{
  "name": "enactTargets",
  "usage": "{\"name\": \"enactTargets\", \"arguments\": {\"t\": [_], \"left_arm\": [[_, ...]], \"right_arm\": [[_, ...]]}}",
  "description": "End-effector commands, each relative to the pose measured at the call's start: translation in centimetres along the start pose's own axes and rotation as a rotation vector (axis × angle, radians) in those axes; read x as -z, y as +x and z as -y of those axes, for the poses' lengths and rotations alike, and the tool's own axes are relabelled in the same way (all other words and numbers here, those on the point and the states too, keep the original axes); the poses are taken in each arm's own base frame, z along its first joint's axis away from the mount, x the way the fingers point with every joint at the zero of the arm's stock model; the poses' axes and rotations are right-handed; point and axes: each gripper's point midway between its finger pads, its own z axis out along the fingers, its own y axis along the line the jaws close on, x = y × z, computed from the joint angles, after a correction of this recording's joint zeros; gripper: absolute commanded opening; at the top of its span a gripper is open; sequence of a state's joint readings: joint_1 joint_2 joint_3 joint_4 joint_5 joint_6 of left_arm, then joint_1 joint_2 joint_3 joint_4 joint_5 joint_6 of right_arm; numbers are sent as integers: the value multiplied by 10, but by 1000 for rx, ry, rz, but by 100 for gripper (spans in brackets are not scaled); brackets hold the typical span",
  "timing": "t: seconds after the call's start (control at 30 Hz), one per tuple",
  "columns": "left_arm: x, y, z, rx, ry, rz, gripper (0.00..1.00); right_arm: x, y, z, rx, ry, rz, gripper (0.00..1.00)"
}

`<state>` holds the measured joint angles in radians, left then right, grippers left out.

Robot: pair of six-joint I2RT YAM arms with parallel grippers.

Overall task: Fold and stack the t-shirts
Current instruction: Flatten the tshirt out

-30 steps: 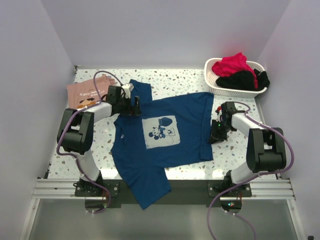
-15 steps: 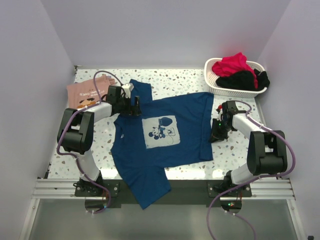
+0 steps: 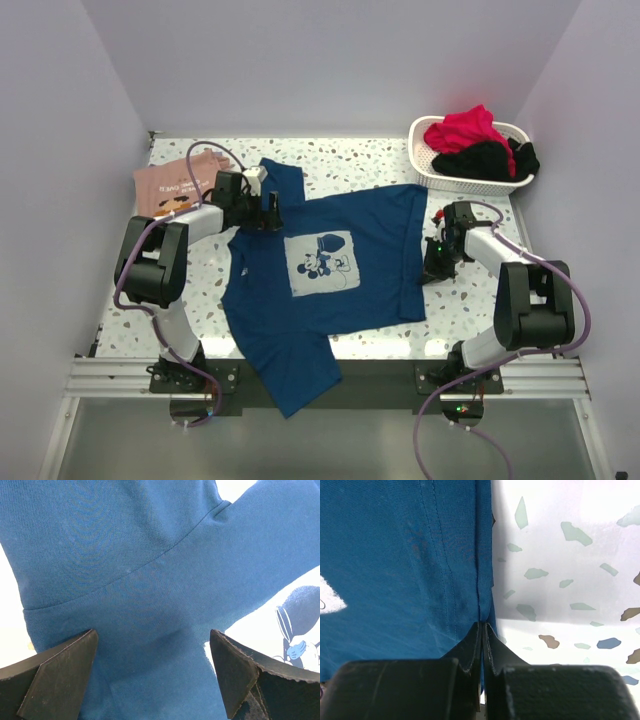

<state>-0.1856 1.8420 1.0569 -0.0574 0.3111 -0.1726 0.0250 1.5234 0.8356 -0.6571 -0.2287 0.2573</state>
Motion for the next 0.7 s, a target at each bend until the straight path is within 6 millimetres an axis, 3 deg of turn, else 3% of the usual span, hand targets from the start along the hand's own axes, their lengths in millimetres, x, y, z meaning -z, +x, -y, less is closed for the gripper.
{"name": "enactTargets", "arguments": {"t": [0.0,0.4,0.53,0.67], "left_arm": [[-9,53,-14,59,-29,-162,100],[-9,56,-16,57,-36,-170,100],[-10,56,-16,55,-38,-169,100],[-10,55,-16,55,-35,-168,100]], "right_arm": [[7,-17,-6,16,-21,43,0],[26,-34,11,51,85,87,0],[35,-39,35,1,153,110,0],[38,-42,45,-20,180,123,0]]}}
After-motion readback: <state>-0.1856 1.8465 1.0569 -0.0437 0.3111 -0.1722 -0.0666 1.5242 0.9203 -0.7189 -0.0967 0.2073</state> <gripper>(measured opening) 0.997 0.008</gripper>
